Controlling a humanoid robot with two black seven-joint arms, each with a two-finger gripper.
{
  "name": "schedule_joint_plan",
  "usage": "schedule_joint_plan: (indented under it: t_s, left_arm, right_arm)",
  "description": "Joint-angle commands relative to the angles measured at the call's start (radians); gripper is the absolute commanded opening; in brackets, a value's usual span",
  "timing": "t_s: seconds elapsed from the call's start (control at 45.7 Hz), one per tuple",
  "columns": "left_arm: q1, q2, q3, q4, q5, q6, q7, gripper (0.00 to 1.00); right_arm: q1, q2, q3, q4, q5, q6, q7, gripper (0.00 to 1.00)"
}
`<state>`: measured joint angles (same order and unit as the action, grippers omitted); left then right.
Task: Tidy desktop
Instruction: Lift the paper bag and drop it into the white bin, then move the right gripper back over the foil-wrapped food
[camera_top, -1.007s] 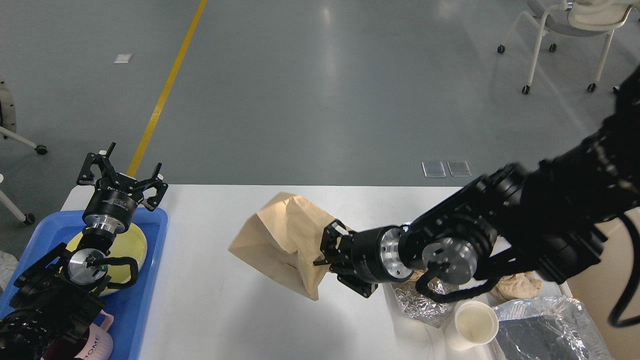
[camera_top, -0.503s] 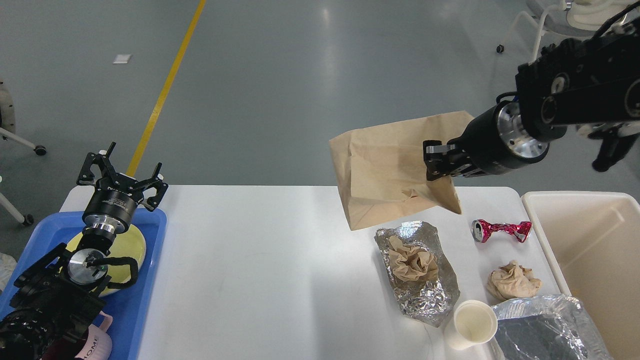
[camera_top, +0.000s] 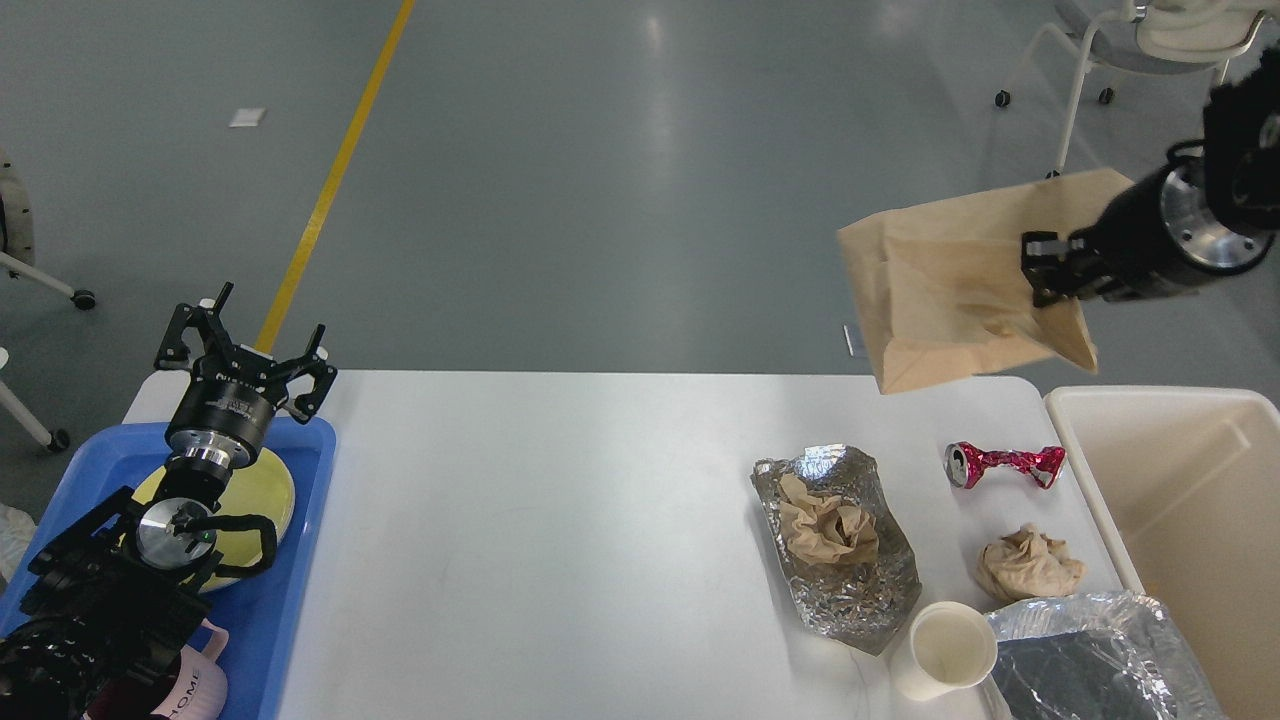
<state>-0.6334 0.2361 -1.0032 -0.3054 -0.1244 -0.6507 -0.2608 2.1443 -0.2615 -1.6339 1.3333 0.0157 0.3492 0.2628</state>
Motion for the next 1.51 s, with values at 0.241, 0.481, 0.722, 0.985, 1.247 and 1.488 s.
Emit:
schedule_joint_plan:
  t_s: [0.241,0.481,0.722,0.985,1.247,1.488]
  left_arm:
    - [0.001,0.0,0.0,0.0,0.0,0.0,0.0,0.98]
    - [0.001,-0.001,0.0,0.0,0.0,0.0,0.0,0.98]
    - [0.001,-0.001,0.0,0.0,0.0,0.0,0.0,0.98]
    - [0.001,-0.001,0.0,0.0,0.0,0.0,0.0,0.98]
    - [0.001,-0.001,-0.002,0.0,0.0,0.0,0.0,0.98]
    - [0.001,-0.001,-0.002,0.0,0.0,0.0,0.0,0.98]
  right_arm:
    - [-1.015,-0.235,-0.033,-0.937,0.391,-0.084,-0.028,0.0]
    - [-1.402,-0.341,0.184,-1.155,0.498,-0.275,-0.115,0.0]
    - [-1.5,-0.317,0.485,-1.177,0.483,-0.319,-0.129,1.0]
    - [-1.489,-0.318,0.5,-1.174,0.484,-0.299,-0.119,1.0]
    - [-1.453,-0.32,0.49,-1.174,0.452,-0.271,-0.116,1.0]
    - [-1.313,-0.297,0.49,-1.171,0.326,-0.162,-0.102,1.0]
